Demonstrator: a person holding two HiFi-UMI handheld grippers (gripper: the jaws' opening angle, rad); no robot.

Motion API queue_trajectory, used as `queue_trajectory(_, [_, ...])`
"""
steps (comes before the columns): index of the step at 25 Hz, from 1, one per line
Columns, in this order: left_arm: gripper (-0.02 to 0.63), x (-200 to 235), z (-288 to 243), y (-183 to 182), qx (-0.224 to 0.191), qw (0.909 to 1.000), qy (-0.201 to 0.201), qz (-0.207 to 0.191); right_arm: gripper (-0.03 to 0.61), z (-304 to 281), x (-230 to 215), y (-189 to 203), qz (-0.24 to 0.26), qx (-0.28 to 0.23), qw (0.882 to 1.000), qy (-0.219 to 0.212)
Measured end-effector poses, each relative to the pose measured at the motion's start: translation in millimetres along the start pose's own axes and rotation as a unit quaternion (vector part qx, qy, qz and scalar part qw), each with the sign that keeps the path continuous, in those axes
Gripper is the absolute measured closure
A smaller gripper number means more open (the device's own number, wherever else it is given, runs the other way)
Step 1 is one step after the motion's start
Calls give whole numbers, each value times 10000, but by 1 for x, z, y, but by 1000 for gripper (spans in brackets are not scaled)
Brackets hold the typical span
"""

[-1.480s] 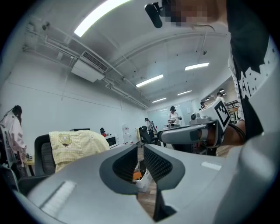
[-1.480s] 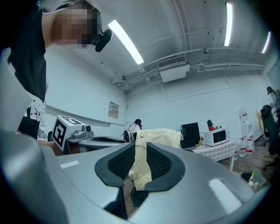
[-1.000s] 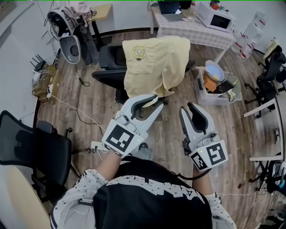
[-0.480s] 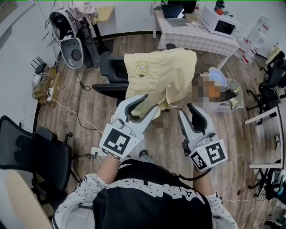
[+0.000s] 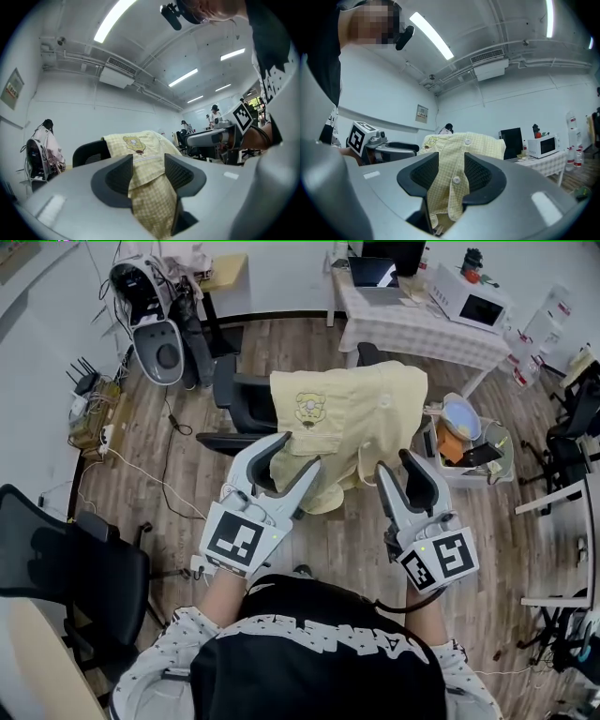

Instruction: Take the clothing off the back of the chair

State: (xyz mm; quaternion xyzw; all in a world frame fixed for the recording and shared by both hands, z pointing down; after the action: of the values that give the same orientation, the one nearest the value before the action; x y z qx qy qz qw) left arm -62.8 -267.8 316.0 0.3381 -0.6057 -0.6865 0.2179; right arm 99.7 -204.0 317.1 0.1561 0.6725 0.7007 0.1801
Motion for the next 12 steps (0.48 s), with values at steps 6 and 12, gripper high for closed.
queue_trajectory(6, [349,10,-9,5,182,9995,-227,118,374,-7,-21,0,-45,65,9999,96])
queue_trajectory(12, [288,9,-22,9,460,9980,-363,247,319,-13,-52,-5,-91,157,9998,91])
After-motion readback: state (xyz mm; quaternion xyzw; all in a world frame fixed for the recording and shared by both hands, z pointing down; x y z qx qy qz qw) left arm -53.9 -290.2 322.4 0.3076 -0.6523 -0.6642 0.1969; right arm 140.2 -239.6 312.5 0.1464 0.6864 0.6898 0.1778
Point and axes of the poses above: the fingertips, and each gripper's own axes: z backward along the fingers, x to its left, y out of its underside, the point moved 4 cm from there along z, backward along the fingers, and after that the axes turned 9 degrees about -y, right-handed, at the moved point
